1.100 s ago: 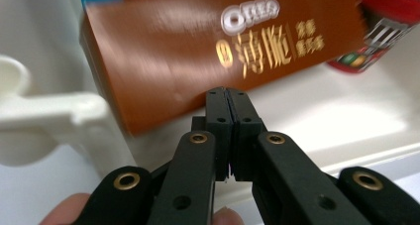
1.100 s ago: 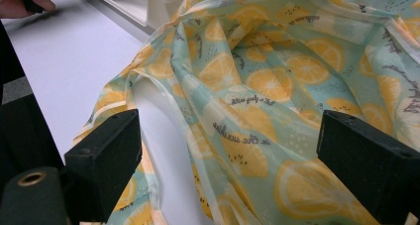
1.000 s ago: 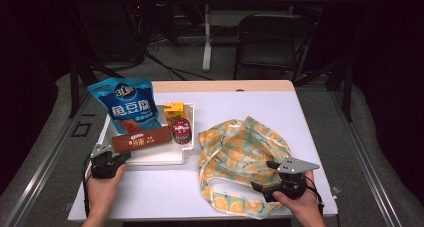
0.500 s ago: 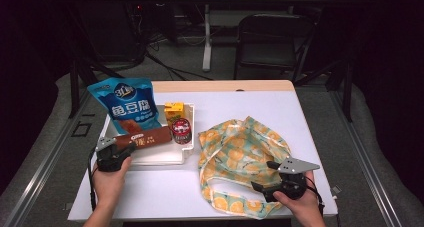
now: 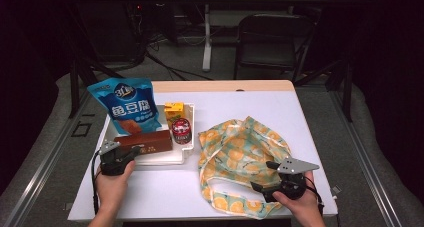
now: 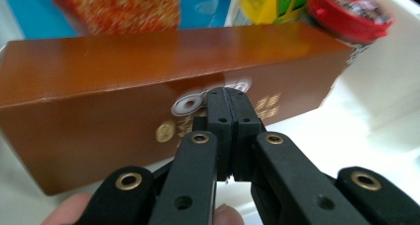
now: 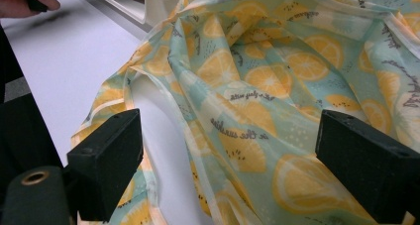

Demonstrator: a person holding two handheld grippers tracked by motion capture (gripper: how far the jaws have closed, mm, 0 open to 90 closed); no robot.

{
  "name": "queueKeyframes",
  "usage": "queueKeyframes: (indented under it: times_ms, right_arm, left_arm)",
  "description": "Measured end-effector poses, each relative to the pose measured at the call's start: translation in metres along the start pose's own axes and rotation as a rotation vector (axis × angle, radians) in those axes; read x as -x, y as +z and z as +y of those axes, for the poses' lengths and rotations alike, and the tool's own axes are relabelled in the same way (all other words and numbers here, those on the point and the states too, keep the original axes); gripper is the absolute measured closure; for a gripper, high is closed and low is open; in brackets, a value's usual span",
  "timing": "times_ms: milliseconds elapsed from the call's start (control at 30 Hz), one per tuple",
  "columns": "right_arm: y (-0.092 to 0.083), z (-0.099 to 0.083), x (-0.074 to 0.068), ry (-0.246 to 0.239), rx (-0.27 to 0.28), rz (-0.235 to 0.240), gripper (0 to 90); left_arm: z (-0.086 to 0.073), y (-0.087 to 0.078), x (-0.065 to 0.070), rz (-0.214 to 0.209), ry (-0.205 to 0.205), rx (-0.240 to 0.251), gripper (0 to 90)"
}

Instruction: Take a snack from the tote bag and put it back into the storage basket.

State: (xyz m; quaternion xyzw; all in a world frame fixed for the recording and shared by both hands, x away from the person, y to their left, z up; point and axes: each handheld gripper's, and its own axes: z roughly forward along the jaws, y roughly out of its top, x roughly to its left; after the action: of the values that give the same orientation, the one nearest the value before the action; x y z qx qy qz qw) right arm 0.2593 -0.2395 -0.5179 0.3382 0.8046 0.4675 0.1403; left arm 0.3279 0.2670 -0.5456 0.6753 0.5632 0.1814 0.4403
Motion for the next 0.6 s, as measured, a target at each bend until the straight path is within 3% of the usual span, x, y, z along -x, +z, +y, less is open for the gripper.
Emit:
queueKeyframes:
  times_ms: [267, 400, 600]
  right_arm:
    - [0.000, 0.000, -0.001, -0.005, -0.006, 0.001, 10.9]
    - [0.001, 0.000, -0.001, -0.002, -0.004, 0.000, 10.9]
    - [0.000, -0.001, 0.000, -0.002, -0.002, 0.000, 10.9]
  left_arm:
    - [-0.004, 0.019, -0.001, 0.010, -0.032, -0.088, 88.8]
    - [0.000, 0.024, -0.002, -0.005, -0.070, -0.080, 88.7]
    - [0.001, 0.033, 0.005, -0.018, -0.065, -0.083, 88.2]
